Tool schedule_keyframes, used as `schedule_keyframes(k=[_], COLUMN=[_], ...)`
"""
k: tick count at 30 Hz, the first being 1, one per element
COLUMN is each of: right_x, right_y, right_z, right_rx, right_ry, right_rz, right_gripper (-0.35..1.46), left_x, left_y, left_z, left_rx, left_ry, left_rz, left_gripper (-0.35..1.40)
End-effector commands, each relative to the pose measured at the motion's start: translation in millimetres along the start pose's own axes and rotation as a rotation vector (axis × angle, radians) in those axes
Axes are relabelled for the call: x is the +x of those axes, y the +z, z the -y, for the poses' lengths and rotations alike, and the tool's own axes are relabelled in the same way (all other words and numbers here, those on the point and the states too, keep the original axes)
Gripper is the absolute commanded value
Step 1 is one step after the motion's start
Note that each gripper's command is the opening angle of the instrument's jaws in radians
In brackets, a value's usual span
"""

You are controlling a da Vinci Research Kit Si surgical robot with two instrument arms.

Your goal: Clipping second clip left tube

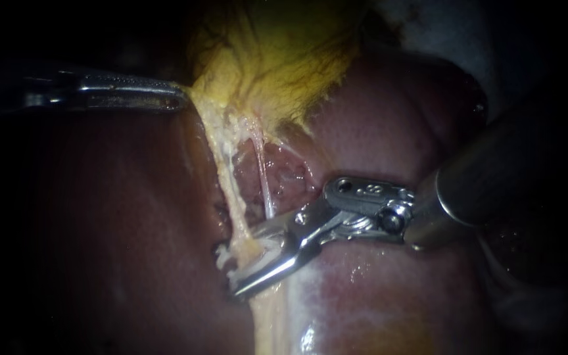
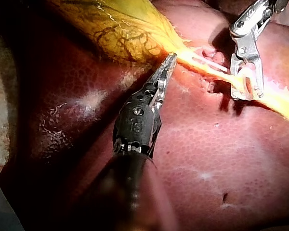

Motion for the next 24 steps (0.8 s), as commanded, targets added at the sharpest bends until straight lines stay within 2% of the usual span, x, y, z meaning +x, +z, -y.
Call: schedule_keyframes(k=[1,3,7,10,15,24], right_x=[0.0,0.0,0.0,-0.1,-0.1,-0.1], right_y=[-0.1,-0.1,-0.1,0.0,0.3,0.4], right_z=[0.0,0.1,0.1,-0.1,-0.3,-0.2], right_rx=[-0.001,0.002,-0.006,-0.009,-0.008,-0.004], right_ry=[0.012,0.012,0.053,0.106,0.103,0.103], right_rz=[0.0,0.002,0.005,0.008,0.027,0.03], right_gripper=[0.05,-0.03,-0.35,-0.35,-0.35,-0.35], left_x=[0.0,0.0,0.0,0.0,0.0,0.0], left_y=[0.0,0.0,0.0,0.0,0.1,0.0], left_z=[0.0,0.0,0.0,0.0,0.0,0.0], left_rx=[0.0,0.0,0.0,-0.001,-0.001,0.0], left_ry=[0.0,0.0,0.0,0.0,0.0,0.0], left_rz=[0.0,0.0,0.0,0.0,0.0,0.0], left_gripper=[-0.35,-0.35,-0.35,-0.35,-0.35,-0.35])
